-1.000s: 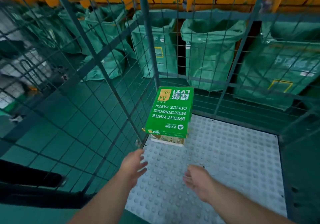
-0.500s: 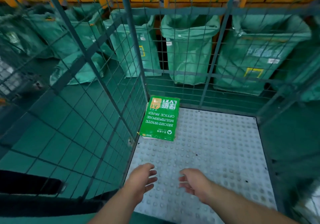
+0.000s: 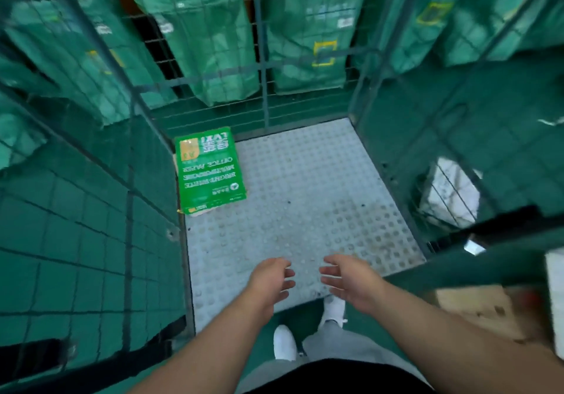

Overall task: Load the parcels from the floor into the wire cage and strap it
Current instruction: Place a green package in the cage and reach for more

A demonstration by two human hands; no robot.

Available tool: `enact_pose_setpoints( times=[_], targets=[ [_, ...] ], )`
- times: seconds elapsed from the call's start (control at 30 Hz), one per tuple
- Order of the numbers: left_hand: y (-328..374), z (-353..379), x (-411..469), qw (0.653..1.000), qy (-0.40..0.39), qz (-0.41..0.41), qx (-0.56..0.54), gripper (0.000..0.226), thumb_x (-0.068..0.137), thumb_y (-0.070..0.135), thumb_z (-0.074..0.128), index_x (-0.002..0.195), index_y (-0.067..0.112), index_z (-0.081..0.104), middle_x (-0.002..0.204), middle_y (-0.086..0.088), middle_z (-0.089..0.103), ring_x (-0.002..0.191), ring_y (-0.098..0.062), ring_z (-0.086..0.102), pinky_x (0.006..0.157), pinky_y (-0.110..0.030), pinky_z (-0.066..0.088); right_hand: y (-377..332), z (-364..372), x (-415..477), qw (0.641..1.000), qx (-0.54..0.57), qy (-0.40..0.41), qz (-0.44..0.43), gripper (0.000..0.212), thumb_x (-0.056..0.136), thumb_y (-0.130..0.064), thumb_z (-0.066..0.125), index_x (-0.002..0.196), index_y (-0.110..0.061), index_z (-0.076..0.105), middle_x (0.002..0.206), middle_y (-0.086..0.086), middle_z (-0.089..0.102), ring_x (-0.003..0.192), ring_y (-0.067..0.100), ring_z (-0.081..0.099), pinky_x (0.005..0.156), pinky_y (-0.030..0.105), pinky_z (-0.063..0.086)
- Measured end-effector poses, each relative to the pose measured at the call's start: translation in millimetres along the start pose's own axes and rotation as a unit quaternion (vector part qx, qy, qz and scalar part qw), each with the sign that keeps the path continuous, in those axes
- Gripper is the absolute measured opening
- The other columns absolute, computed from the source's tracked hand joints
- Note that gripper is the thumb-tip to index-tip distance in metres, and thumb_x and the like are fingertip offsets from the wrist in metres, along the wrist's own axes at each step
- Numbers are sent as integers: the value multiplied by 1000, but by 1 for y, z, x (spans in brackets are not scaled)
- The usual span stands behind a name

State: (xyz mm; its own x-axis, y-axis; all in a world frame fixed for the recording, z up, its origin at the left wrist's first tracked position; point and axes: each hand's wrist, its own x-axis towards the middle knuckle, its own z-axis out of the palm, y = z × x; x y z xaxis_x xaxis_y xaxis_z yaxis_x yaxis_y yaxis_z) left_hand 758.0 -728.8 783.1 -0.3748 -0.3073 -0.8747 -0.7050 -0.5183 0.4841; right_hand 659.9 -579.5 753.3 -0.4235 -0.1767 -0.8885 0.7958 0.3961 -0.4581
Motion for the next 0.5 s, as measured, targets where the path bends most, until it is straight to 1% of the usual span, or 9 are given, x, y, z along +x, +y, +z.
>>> enact_pose_setpoints(
  times=[0.07,0.17,0.23,0.33,0.5],
  targets=[
    [-2,19,-4,999,-19,5,34,14,102,25,55,108,17,65,99,-3,69,83,-19,64,77,-32,49,12,-24,-12,999,27,24,1,22,102,-29,54,116,-17,66,107,4,73,91,19,69,80,32,48],
    [-5,47,-12,995,-39,14,94,14,101,24,56,108,17,66,100,-4,70,84,-20,65,77,-32,49,29,-61,-30,994,80,71,-5,22,101,-28,56,115,-16,66,102,3,71,83,18,66,71,29,46],
    [-7,67,-18,990,-53,20,127,15,101,24,57,108,15,66,98,-4,70,84,-20,65,77,-32,49,41,-85,-37,990,114,85,-13,24,101,-29,57,118,-15,66,102,4,71,82,18,66,66,28,46],
    [-12,103,-26,982,-68,22,176,16,101,23,55,107,14,67,99,-4,71,83,-20,65,74,-31,49,60,-123,-47,980,166,105,-19,29,99,-32,58,119,-14,68,99,2,72,80,17,67,63,28,45],
    [-36,187,-42,961,-110,30,254,14,101,22,55,104,14,67,92,-3,68,76,-18,63,68,-30,45,93,-193,-70,956,253,147,-23,19,101,-28,54,107,-16,68,88,2,70,74,16,62,63,28,42]
  ],
)
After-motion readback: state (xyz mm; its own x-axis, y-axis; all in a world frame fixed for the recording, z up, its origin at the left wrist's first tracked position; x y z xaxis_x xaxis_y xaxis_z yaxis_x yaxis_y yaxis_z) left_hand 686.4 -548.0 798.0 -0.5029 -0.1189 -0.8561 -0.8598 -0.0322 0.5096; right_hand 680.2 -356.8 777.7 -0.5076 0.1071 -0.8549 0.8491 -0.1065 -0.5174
